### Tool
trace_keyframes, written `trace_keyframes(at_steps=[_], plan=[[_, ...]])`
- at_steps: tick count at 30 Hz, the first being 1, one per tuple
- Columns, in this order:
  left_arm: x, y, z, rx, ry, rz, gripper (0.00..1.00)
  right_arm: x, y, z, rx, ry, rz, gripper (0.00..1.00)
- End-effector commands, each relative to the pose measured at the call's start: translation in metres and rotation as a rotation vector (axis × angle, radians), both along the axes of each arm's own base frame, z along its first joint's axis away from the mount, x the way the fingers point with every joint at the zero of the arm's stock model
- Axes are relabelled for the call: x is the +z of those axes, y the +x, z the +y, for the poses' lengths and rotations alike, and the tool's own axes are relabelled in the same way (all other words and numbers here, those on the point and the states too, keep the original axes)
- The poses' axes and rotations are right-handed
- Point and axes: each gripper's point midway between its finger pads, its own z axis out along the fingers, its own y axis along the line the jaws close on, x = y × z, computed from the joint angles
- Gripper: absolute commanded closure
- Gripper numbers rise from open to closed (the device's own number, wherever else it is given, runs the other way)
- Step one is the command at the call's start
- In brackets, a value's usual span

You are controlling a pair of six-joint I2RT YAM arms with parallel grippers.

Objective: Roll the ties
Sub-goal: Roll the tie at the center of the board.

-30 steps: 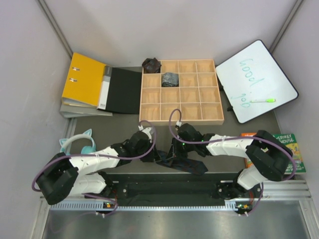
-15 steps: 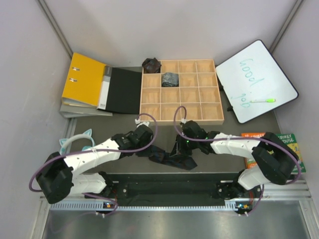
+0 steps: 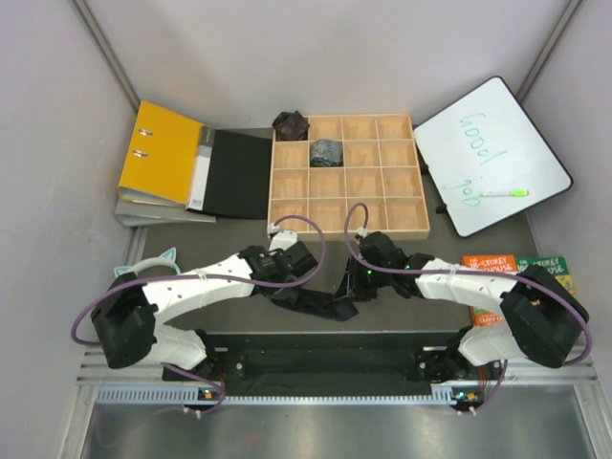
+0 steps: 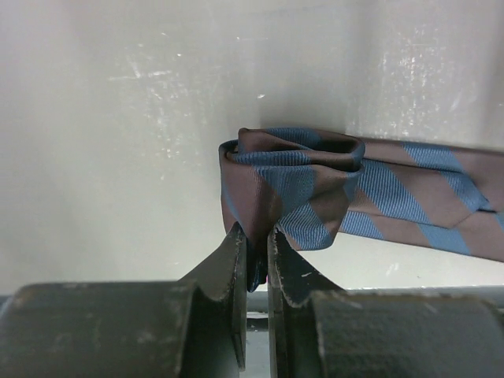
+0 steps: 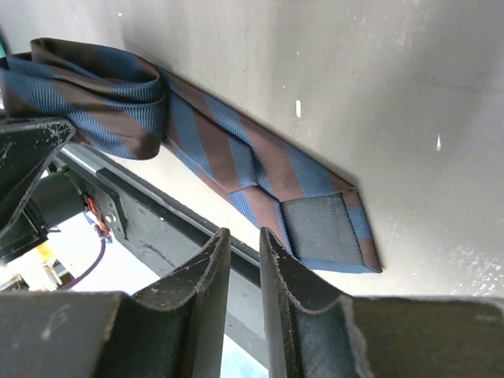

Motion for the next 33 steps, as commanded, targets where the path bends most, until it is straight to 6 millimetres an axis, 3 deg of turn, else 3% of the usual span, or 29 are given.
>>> trace_keyframes(at_steps=[1,10,19,24,29,33], plan=[[0.017,0.008,0.013,0.032,0.186,-0.094,1.00,0.011,0.006,-0.003,-0.012,0.020,-0.043,0.77],[0.014,0.000,-0.002,-0.004,0.401,-0.130,1.00,0.009,0.010,-0.020,-0.071,-0.013,-0.047,0.77],[0.012,-0.009,-0.041,-0.082,0.458,-0.152,1.00,0.008,0.013,-0.041,-0.139,-0.038,-0.052,0.73],[-0.002,-0.017,-0.058,-0.124,0.487,-0.140,1.00,0.010,0.015,-0.049,-0.161,-0.041,-0.058,0.71],[-0.010,-0.023,-0.066,-0.147,0.527,-0.147,1.00,0.010,0.017,-0.058,-0.182,-0.038,-0.060,0.70],[-0.003,-0.022,-0.063,-0.146,0.574,-0.173,1.00,0.011,0.017,-0.060,-0.183,-0.036,-0.066,0.70]])
